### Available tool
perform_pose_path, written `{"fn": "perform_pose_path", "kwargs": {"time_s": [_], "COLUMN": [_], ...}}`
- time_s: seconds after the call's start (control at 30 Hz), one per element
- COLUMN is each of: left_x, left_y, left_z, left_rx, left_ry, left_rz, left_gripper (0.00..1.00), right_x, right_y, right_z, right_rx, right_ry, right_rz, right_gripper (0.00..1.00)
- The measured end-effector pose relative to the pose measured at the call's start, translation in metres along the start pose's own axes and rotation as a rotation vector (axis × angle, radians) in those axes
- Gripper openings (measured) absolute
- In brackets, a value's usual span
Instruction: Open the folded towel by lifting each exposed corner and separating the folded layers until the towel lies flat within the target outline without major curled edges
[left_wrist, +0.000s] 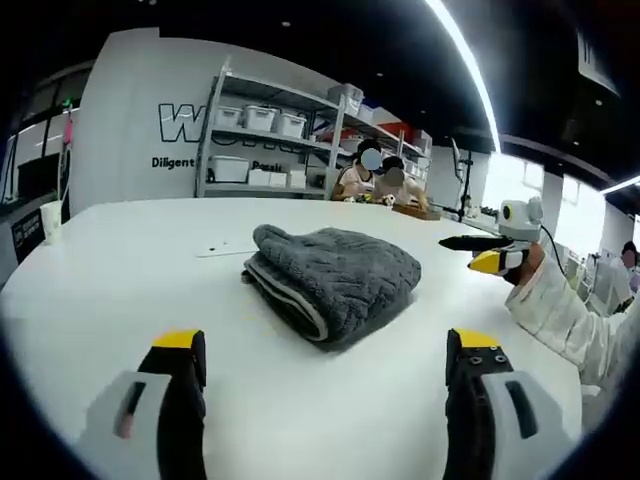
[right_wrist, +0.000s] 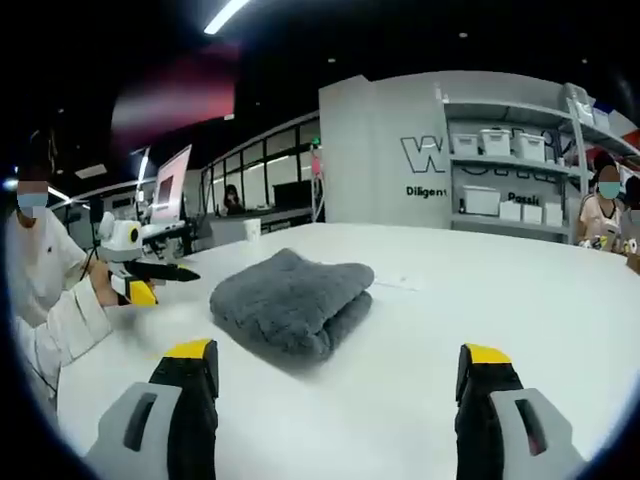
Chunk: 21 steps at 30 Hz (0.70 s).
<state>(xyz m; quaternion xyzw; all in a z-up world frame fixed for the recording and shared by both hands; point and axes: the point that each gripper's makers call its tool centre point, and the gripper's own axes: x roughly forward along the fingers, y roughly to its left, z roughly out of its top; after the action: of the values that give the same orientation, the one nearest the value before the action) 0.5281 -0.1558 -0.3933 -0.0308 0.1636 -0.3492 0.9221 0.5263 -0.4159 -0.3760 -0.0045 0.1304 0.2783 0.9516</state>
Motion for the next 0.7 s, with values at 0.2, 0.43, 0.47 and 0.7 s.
{"fn": "perform_pose_path", "kwargs": {"time_s": [0.2, 0.43, 0.47, 0.7], "left_x": [-0.0006, -0.0006, -0.0005, 0.0009], "left_y": [-0.0002, -0.0041, -0.0044, -0.0041], "left_z": [0.0011, 0.0034, 0.0034, 0.0021], "left_rx": [0.001, -0.003, -0.003, -0.007], "left_ry": [-0.005, -0.014, -0.014, -0.006], "left_rz": [-0.001, -0.017, -0.018, -0.024], "left_gripper": [0.99, 0.99, 0.99, 0.99], "right_x": [0.0028, 0.0024, 0.0023, 0.0019], "right_y": [0.0022, 0.0018, 0.0026, 0.0009], "right_z": [-0.0052, -0.0058, -0.0053, -0.0023], "right_rx": [-0.002, 0.007, 0.006, -0.004], "right_ry": [0.021, 0.025, 0.025, 0.020], "right_rz": [0.008, 0.011, 0.013, 0.014], "right_gripper": [0.99, 0.99, 0.99, 0.99]}}
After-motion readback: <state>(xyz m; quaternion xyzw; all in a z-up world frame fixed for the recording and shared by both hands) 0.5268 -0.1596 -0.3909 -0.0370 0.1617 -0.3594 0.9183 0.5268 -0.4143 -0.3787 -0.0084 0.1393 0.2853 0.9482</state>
